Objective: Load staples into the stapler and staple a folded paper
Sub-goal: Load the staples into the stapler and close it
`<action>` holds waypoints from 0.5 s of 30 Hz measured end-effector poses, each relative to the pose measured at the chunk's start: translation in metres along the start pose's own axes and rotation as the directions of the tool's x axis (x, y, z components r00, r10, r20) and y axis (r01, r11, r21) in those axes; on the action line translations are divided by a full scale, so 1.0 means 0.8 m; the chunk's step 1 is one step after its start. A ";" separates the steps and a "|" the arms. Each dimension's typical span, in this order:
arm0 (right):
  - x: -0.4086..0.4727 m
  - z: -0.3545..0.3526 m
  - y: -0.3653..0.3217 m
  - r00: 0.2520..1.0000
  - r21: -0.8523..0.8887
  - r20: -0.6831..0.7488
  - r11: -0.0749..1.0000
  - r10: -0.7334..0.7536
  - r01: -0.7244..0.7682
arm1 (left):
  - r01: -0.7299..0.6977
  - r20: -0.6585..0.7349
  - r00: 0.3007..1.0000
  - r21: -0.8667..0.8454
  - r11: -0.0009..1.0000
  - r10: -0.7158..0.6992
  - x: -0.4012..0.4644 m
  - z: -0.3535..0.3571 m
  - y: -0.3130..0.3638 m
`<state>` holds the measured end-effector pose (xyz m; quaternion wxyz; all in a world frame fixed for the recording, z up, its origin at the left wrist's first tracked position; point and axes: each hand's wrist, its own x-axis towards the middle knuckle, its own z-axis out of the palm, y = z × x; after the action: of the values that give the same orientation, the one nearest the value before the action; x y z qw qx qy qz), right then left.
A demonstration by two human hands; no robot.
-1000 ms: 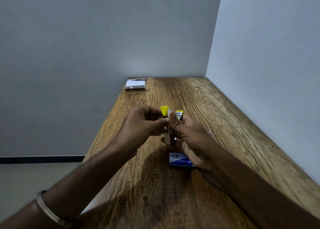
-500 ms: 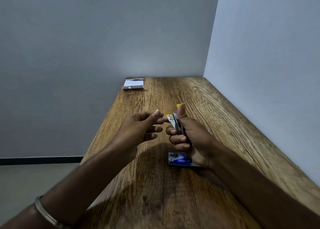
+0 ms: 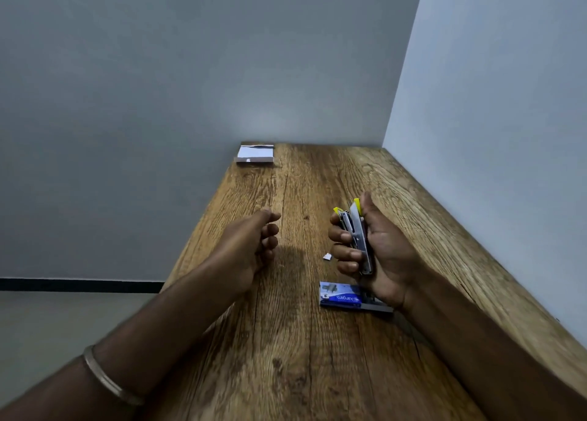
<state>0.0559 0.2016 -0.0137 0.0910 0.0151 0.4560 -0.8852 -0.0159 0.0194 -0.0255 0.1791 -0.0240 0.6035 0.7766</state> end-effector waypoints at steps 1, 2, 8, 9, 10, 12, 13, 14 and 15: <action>0.000 0.000 0.000 1.000 0.004 -0.002 1.000 -0.002 0.002 | -0.003 0.004 1.000 -0.007 1.000 0.003 0.001 -0.002 0.000; 0.000 -0.001 0.000 1.000 0.006 -0.003 1.000 -0.005 0.005 | -0.009 0.012 1.000 -0.007 1.000 0.009 0.001 -0.003 -0.001; 0.001 0.002 0.003 0.999 -0.001 -0.033 0.999 -0.043 0.043 | -0.009 0.029 1.000 -0.001 1.000 0.009 0.001 -0.004 -0.002; 0.001 0.002 0.002 0.998 0.004 -0.035 0.999 -0.045 0.045 | -0.006 0.030 1.000 -0.004 1.000 0.006 0.001 -0.004 -0.002; 0.001 0.002 0.003 0.998 0.009 -0.036 0.999 -0.045 0.045 | -0.005 0.031 1.000 -0.004 1.000 0.005 0.001 -0.004 -0.003; 0.002 0.002 0.003 0.998 0.015 -0.042 0.999 -0.047 0.048 | -0.011 0.034 0.999 0.002 1.000 0.010 0.001 -0.004 -0.003; 0.003 0.003 0.003 0.998 0.014 -0.049 0.999 -0.051 0.052 | -0.013 0.036 0.999 0.005 1.000 0.013 0.001 -0.004 -0.003; 0.003 0.002 0.003 0.997 0.008 -0.055 0.998 -0.056 0.056 | -0.015 0.037 0.999 0.009 1.000 0.015 0.001 -0.004 -0.003; 0.002 0.002 0.003 0.997 -0.004 -0.058 0.998 -0.059 0.059 | -0.015 0.037 0.999 0.011 1.000 0.015 0.001 -0.004 -0.003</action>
<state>0.0545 0.1986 -0.0146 0.0514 0.0272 0.4598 -0.8861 -0.0163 0.0170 -0.0287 0.1844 -0.0041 0.6046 0.7749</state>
